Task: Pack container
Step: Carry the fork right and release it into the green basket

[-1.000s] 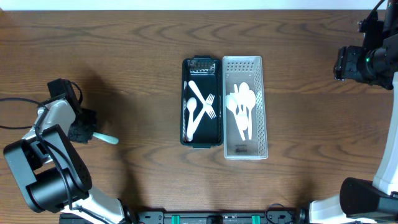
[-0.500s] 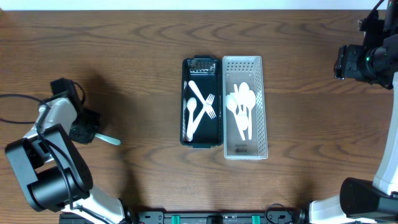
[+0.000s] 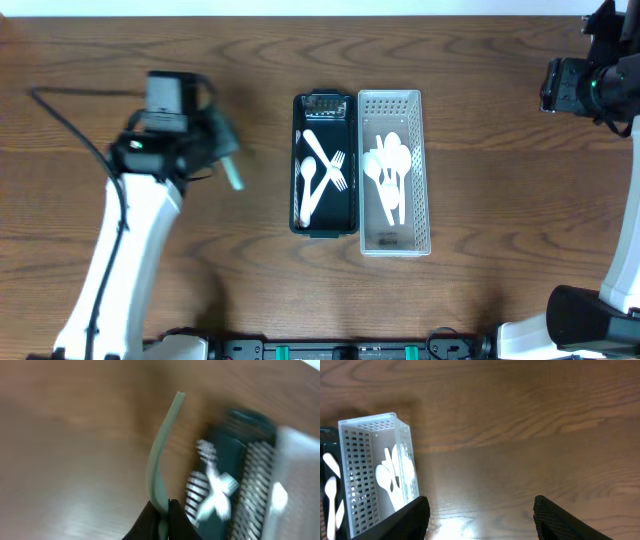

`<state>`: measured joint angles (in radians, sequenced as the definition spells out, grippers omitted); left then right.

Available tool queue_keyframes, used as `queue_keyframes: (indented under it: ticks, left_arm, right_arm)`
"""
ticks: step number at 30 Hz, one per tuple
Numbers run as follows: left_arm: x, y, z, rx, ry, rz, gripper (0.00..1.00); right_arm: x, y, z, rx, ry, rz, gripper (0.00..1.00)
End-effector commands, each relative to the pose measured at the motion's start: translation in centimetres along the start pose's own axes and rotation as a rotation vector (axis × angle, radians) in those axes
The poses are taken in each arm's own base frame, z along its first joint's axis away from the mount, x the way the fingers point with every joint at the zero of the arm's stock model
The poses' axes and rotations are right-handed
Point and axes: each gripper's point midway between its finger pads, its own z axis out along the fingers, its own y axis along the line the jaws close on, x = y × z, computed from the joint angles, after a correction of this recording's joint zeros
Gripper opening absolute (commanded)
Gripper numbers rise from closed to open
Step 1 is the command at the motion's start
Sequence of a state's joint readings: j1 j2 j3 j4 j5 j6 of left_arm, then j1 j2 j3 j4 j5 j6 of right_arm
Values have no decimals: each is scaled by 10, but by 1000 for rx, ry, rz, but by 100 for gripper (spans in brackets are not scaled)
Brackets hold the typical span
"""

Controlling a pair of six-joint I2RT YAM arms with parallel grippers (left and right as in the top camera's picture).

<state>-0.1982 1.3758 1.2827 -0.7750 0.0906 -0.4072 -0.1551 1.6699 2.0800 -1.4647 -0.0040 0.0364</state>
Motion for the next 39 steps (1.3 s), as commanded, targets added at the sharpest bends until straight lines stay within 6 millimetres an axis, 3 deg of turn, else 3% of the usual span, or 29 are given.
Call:
queue_keyframes:
  ticks: [1, 5, 9, 16, 18, 23, 26, 28, 31, 34, 37, 39]
  left_arm:
    - [22, -44, 1, 83, 34, 265, 6]
    - [55, -92, 13, 159, 79, 451, 6]
    - [78, -109, 46, 158, 143, 504, 6]
    - [109, -97, 110, 79, 287, 502, 6]
    - [118, -92, 125, 58, 323, 503, 10]
    - [129, -85, 139, 33, 365, 507, 23]
    - [120, -92, 133, 52, 335, 533, 34]
    - [110, -99, 124, 69, 310, 555, 47]
    - [88, -113, 101, 91, 268, 589, 60]
    - [49, -117, 74, 33, 145, 601, 87]
    - [-1, -115, 42, -27, -31, 569, 100]
    - [-31, -108, 23, -42, -126, 538, 98]
  right_arm:
    - [-1, -4, 1, 12, -1, -4, 70]
    - [0, -4, 1, 12, 1, -4, 70]
    - [0, -4, 1, 12, 3, -4, 70]
    - [2, -4, 1, 12, 10, -4, 70]
    - [3, -4, 1, 12, 13, -4, 70]
    - [3, -4, 1, 12, 13, -4, 70]
    - [2, -4, 1, 12, 8, -5, 70]
    - [-1, -4, 1, 11, -1, -5, 70]
    - [-6, -3, 1, 6, -23, -11, 70]
    - [-14, 7, 0, -45, -54, -26, 70]
    - [-31, 28, -2, -122, -126, -58, 72]
    - [-49, 42, -6, -144, -205, -90, 78]
